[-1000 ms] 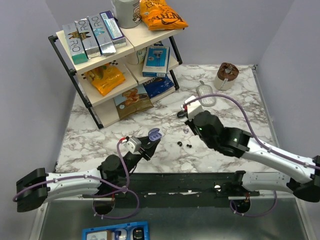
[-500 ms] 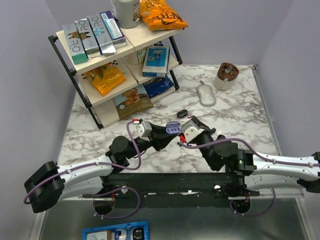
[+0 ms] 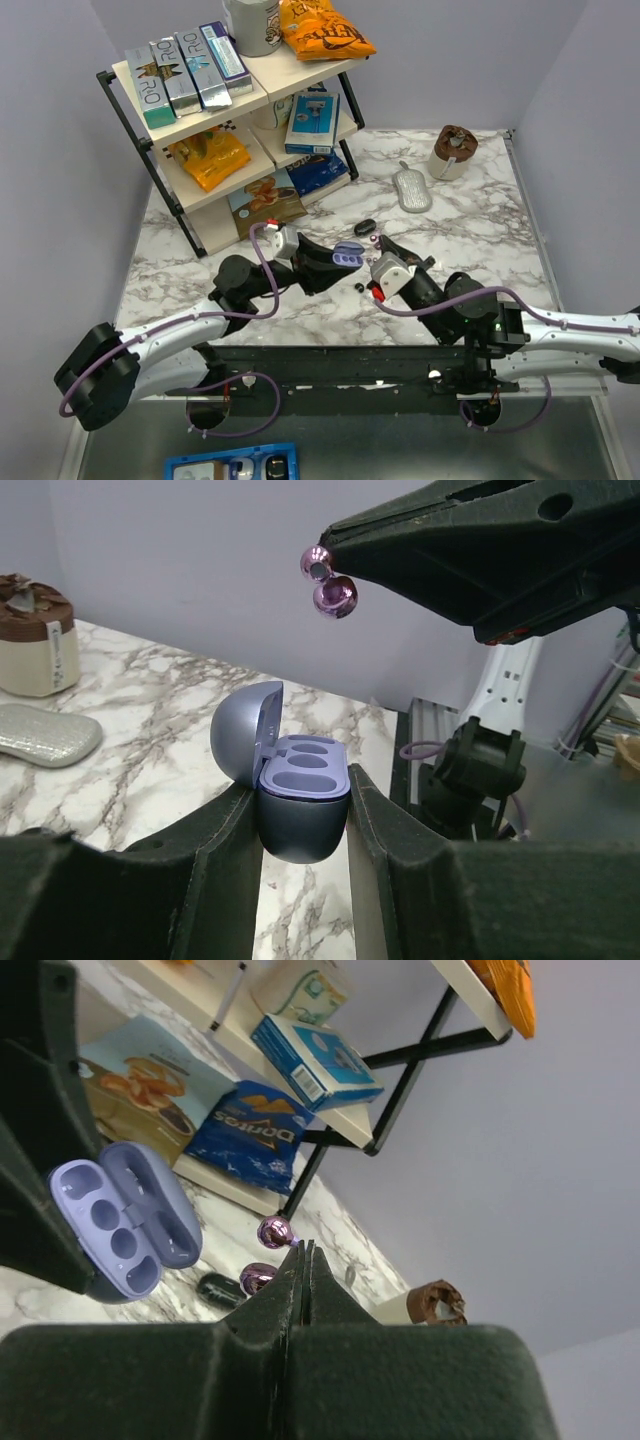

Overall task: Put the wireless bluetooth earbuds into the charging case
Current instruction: Place the earbud in the charging case.

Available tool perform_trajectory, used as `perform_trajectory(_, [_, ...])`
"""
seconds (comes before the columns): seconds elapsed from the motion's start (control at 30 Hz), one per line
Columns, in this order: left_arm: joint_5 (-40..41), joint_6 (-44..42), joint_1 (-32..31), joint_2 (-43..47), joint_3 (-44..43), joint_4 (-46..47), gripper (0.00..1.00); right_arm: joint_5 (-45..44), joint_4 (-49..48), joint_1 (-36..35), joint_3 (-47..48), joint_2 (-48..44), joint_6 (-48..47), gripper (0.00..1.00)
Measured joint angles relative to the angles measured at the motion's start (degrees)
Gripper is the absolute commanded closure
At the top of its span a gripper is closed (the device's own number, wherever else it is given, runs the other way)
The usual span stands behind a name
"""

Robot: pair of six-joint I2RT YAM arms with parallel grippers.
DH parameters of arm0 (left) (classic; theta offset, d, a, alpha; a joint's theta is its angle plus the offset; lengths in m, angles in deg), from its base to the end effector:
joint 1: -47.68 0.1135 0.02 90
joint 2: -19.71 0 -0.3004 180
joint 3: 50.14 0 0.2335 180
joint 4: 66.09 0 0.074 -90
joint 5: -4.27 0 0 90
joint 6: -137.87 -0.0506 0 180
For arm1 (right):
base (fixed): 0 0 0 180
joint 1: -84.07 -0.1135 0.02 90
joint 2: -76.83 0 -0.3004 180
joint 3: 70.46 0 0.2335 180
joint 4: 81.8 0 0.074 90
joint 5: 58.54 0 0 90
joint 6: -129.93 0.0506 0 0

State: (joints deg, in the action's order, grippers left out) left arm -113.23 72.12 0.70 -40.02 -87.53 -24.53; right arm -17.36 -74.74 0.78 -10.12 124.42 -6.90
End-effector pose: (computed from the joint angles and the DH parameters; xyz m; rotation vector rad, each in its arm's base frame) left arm 0.1172 -0.1598 0.3233 0.7080 1.2081 -1.3487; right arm 0.0556 0.1464 0.3975 -0.9365 1.1801 -0.1152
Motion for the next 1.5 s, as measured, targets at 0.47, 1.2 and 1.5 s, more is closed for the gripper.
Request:
perform_trajectory(0.47, [-20.5, 7.5, 5.1, -3.8, -4.0, -0.4, 1.00, 8.9, 8.7, -3.5, 0.2, -4.3, 0.3, 0.99])
perform_trajectory(1.2, [-26.6, 12.3, 7.6, -5.6, -10.1, -6.7, 1.00, 12.5, 12.7, -4.5, -1.0, -4.9, -1.9, 0.99])
perform_trajectory(1.5, [-26.8, 12.5, 7.6, -5.6, -10.9, -7.4, 1.00, 12.4, 11.0, -4.8, -2.7, -4.7, -3.3, 0.99])
